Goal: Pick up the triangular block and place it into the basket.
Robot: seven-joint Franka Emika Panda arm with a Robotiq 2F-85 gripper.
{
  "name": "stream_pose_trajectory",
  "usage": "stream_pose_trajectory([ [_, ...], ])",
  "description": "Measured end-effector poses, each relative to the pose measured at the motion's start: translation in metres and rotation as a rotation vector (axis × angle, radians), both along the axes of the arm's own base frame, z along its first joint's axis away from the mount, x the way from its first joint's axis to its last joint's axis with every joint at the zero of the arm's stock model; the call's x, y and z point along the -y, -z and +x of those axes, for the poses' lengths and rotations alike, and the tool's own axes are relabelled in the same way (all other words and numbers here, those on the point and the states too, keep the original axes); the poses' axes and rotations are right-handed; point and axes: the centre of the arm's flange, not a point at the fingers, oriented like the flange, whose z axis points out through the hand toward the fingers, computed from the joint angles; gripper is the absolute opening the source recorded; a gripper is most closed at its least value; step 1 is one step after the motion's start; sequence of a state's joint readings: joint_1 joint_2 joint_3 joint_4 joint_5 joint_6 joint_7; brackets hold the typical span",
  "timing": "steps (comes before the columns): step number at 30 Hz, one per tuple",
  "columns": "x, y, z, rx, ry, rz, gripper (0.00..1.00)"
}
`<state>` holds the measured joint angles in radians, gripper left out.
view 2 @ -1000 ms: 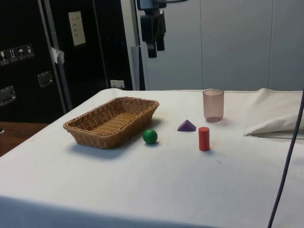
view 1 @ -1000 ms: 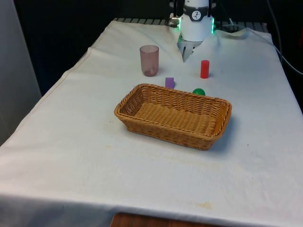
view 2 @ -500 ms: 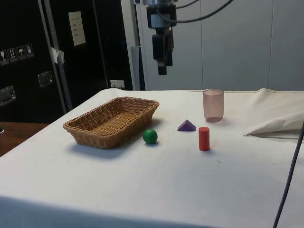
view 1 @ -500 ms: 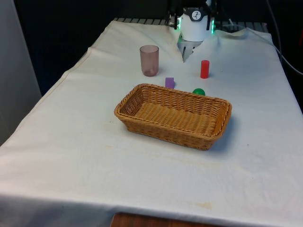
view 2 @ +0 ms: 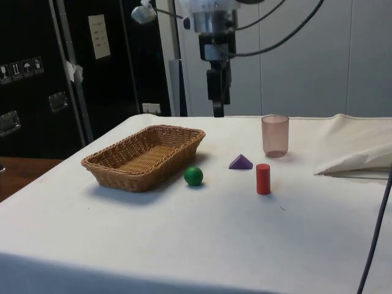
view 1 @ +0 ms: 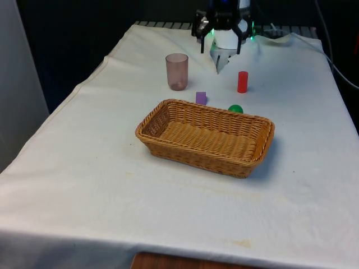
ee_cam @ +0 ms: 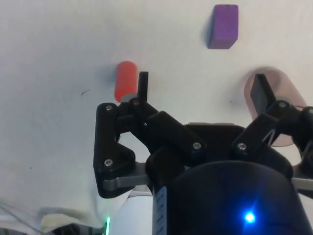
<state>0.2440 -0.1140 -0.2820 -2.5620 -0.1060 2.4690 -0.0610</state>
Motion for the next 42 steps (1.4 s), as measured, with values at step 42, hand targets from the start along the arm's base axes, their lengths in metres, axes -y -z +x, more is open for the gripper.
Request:
stream_pose_trajectory([
  [42, 0.04, 0.116, -0.022, 0.023, 0.005, -0.06, 1.0],
])
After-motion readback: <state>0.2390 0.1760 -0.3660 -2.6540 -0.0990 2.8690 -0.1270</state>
